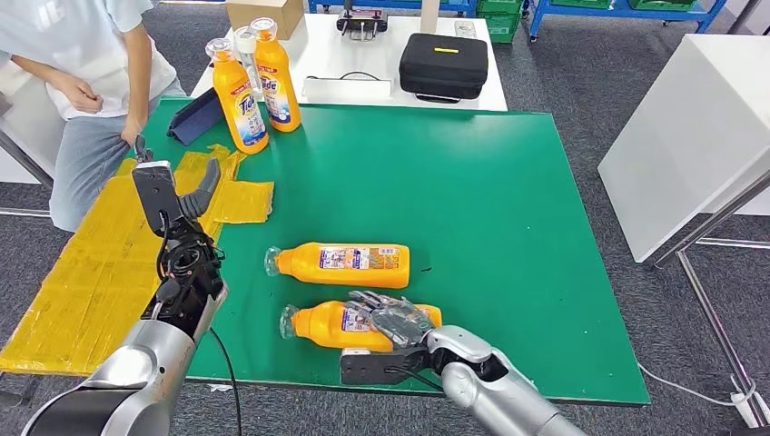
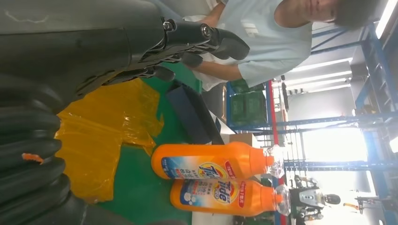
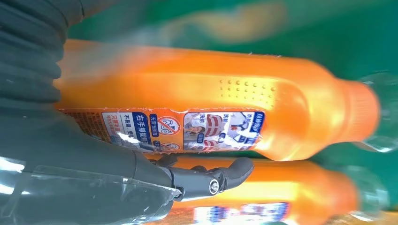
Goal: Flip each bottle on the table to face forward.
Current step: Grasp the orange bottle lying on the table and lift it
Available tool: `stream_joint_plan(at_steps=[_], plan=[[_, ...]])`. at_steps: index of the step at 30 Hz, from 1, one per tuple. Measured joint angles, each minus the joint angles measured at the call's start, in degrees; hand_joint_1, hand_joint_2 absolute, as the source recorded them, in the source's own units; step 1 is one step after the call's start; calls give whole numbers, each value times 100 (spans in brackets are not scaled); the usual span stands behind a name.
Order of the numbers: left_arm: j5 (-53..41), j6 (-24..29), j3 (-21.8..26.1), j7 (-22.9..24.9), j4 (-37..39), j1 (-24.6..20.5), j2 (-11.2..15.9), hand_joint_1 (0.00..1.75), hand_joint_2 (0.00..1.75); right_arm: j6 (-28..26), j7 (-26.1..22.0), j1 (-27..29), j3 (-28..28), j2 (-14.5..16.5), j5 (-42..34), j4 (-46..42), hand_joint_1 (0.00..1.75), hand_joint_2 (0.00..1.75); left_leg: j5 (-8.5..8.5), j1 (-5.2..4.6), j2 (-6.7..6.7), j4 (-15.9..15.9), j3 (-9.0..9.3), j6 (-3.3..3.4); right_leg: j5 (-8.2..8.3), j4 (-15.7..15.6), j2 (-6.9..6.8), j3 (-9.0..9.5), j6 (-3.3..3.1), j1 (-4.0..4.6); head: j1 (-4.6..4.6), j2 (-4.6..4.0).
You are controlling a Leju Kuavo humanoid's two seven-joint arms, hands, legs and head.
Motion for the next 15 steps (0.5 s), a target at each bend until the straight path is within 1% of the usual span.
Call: stream_joint_plan(at_steps=[4, 6, 10, 13, 14, 15], plan=[[43, 27, 17, 0, 33, 0, 3, 0, 175, 56, -7, -188, 134, -248, 25, 82, 0, 175, -8, -1, 0, -1, 24, 0, -3, -12, -1, 28, 7, 0, -1, 0], [70, 35, 25, 0, 45, 0, 5, 0, 175, 152, 19, -279, 185, -432, -15, 79, 0, 175, -5, -3, -3, -1, 32, 7, -3, -18, -4, 40, 8, -1, -2, 0], [129, 25, 27, -2, 81, 0, 15, 0, 175, 404, 157, -489, 227, -1063, -238, 5, 0, 175, 3, -6, -29, -1, 38, 20, 0, -31, -25, 59, 10, -4, 2, 0], [165, 8, 28, -2, 115, -1, 39, 0, 175, 457, 308, -466, 205, -1513, -391, -167, 0, 175, 6, -5, -30, -1, 40, 31, 11, -46, -26, 68, 20, -4, 1, 0], [177, 5, 28, -2, 124, -1, 47, 0, 175, 457, 352, -425, 191, -1640, -423, -245, 24, 175, 8, -5, -30, -1, 41, 38, 14, -50, -26, 72, 22, -4, 1, 0], [192, 3, 28, -2, 131, -1, 55, 0, 175, 456, 396, -376, 174, -1758, -441, -325, 61, 175, 8, -5, -30, -1, 43, 45, 17, -54, -26, 77, 23, -3, 0, 0]])
